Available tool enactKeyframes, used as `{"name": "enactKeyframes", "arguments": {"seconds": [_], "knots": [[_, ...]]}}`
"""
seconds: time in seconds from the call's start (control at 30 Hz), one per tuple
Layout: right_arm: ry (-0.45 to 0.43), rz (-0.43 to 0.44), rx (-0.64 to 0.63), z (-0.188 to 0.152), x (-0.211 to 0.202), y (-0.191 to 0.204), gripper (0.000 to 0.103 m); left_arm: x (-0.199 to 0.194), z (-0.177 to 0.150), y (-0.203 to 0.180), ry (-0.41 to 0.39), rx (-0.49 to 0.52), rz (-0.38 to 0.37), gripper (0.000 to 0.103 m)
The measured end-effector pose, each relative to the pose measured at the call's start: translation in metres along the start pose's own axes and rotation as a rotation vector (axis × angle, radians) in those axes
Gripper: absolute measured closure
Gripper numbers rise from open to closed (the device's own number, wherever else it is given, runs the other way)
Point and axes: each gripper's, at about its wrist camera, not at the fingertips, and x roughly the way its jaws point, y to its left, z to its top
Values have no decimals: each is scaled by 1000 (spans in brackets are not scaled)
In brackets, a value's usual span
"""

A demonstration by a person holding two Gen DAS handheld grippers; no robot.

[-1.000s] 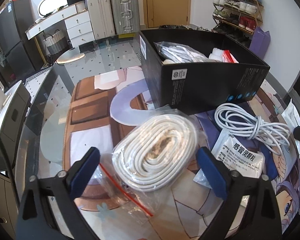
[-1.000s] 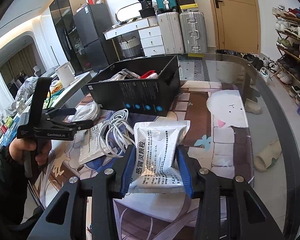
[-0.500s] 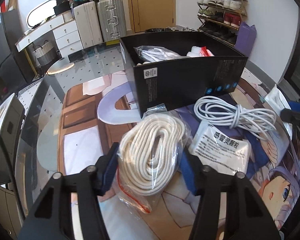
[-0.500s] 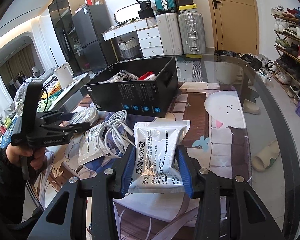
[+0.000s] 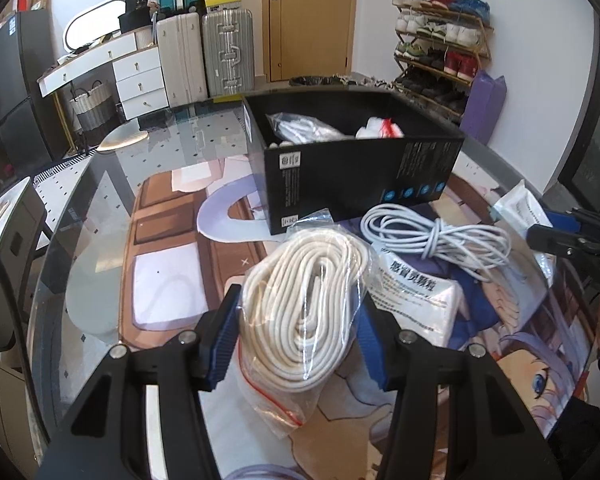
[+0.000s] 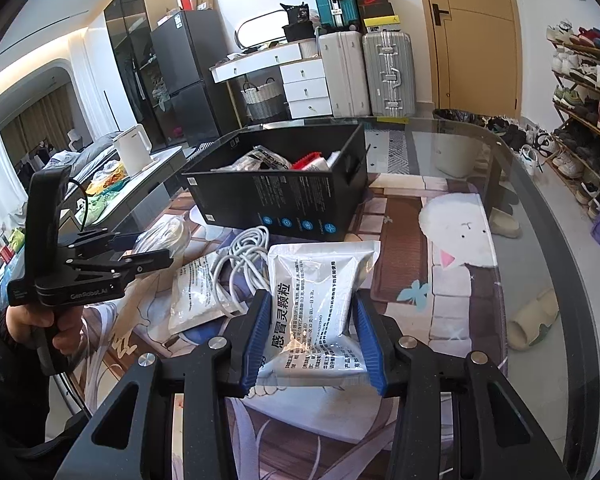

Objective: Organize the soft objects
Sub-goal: 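Lift and carry the rope bag and sachet in both grippers over the box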

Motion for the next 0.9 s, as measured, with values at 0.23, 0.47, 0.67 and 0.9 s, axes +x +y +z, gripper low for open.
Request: {"name": "enactKeyframes", "arguments": {"seconds": [0.23,0.47,0.67,0.9], "knots": [[-20,-2,-19,7,-5,7,61,-23,8,-3,-62,-19,-16,50],[-48,0,-43,18,-12,14,61,-36,19,-2,-92,-41,-9,50],[-78,12,-65,33,-17,23,61,-45,28,-6,-125,-49,1,50],[-104,17,-99,49,-20,34,61,-59,43,-11,-175,-51,13,50]]}}
